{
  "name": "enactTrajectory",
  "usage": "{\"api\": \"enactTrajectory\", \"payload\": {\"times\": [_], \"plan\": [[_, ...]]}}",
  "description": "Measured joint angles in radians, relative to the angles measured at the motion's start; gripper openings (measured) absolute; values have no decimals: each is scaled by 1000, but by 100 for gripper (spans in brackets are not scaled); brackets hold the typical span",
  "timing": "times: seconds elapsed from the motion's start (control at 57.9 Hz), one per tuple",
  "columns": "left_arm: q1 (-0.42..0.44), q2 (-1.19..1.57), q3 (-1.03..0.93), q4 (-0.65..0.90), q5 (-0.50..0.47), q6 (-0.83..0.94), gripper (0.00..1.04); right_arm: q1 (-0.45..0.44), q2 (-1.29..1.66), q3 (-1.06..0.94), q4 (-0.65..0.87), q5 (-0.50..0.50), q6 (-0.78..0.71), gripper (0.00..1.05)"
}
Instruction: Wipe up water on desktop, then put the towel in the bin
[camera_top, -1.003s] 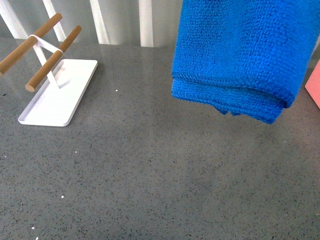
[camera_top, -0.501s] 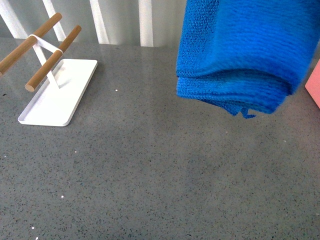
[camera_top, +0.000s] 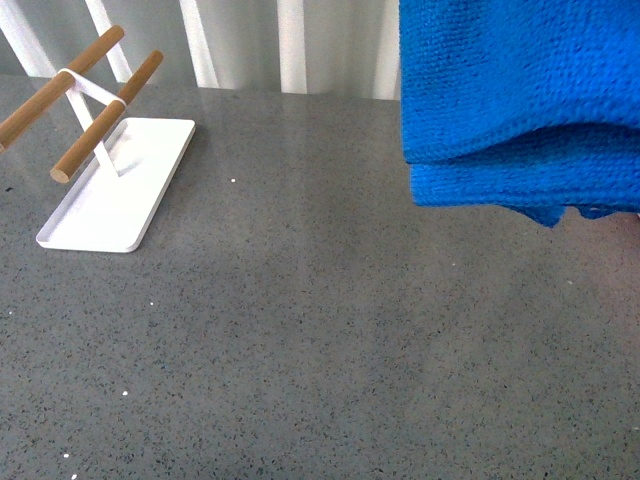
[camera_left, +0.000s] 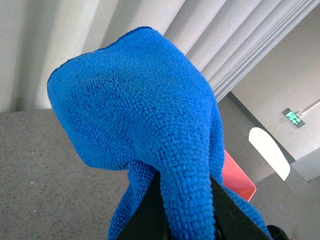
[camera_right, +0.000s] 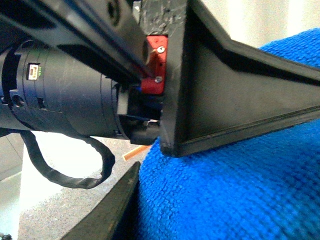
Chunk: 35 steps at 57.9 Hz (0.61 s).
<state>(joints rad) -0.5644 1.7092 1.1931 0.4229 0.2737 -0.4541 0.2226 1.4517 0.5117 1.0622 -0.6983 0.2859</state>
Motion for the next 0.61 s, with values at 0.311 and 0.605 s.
{"api": "enactTrajectory", "payload": {"times": [0.311, 0.605], "plan": [[1, -1, -8, 4, -17, -12, 23, -60, -2, 0, 6, -35, 20, 4], [131, -30, -45, 3, 16, -42, 74, -152, -10, 3, -8, -29, 45, 4]]}}
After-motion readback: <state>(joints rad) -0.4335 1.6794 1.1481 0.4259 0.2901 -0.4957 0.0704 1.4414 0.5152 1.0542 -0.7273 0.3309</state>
